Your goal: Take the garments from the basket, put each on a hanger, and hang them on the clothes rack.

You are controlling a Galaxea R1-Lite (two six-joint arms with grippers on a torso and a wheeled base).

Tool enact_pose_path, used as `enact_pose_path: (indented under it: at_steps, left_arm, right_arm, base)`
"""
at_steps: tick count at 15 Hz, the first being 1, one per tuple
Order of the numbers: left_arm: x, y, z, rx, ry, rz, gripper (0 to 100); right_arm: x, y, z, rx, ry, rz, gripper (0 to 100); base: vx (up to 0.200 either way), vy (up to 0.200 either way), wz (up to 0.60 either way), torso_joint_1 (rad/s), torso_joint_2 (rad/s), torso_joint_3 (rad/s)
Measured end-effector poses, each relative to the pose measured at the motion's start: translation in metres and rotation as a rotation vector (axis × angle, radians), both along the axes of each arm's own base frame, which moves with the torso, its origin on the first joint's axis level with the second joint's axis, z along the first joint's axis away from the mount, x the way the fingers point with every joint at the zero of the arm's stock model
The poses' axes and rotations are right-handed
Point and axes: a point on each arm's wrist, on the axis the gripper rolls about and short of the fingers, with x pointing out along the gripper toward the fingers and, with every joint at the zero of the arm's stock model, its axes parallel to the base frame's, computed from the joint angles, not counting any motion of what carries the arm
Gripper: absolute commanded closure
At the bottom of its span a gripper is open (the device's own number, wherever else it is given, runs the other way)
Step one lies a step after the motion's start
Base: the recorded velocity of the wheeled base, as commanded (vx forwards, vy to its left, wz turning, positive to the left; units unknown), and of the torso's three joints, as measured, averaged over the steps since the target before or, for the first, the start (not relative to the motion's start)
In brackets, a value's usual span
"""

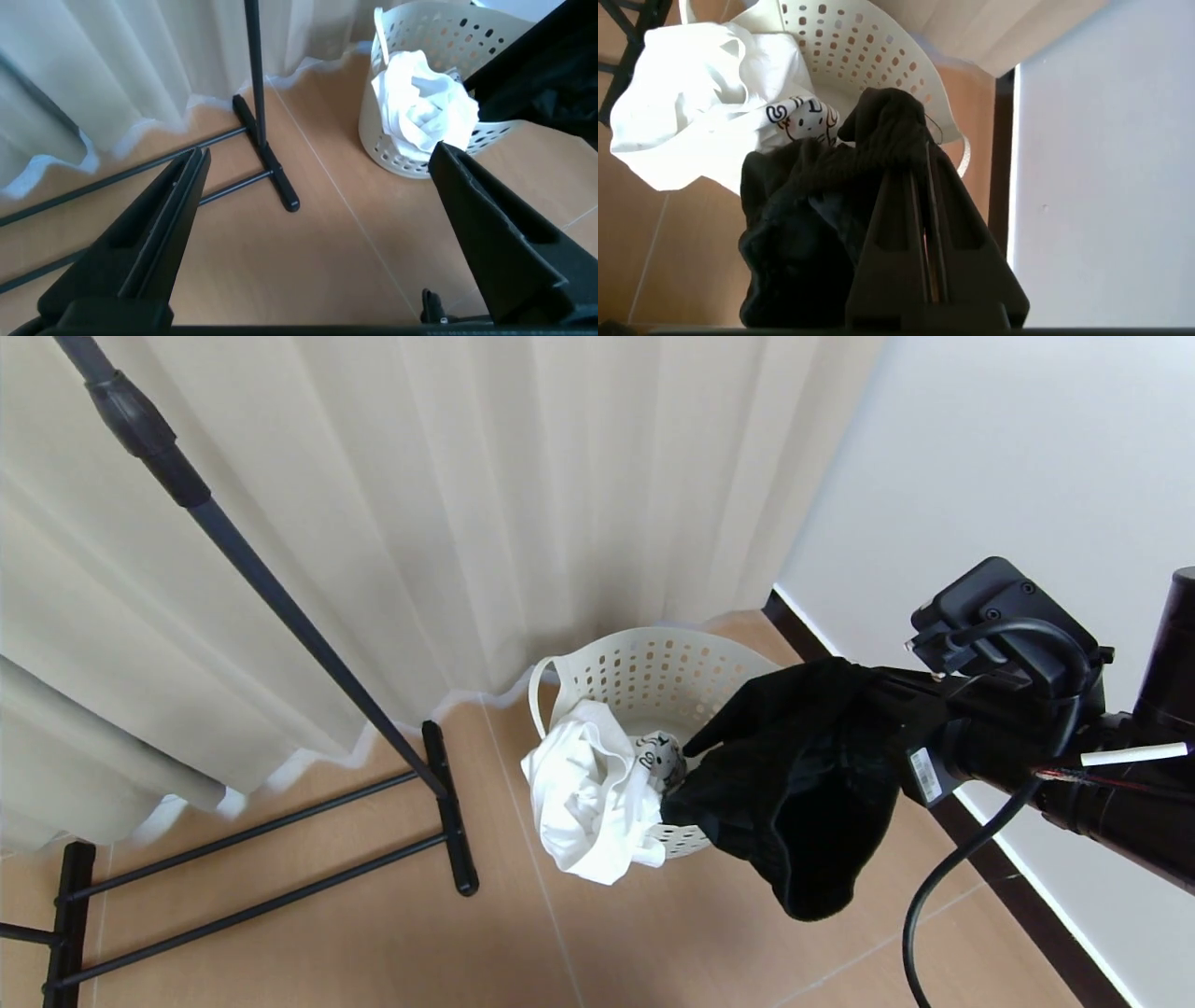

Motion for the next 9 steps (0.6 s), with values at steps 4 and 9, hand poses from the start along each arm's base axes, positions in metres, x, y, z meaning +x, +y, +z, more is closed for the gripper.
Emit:
enact_pose_path:
  at_steps: [4,9]
  left_arm:
    - [0.0000,0.0000,0.0000,0.000,0.000,0.000,0]
    - [0.0000,0.0000,0.0000,0.000,0.000,0.000,0]
  right_arm:
    - [0.0026,-0.0026,-0.0019,-0.006,0.007,-0.015,100]
    - [0.0033,-0.0038,-0.0028,-0.008,0.009,-0.022,100]
  base:
    - [0.000,0.000,0.00,0.002,0.00,0.206]
    - [0.000,0.000,0.00,-0.001,0.00,0.206]
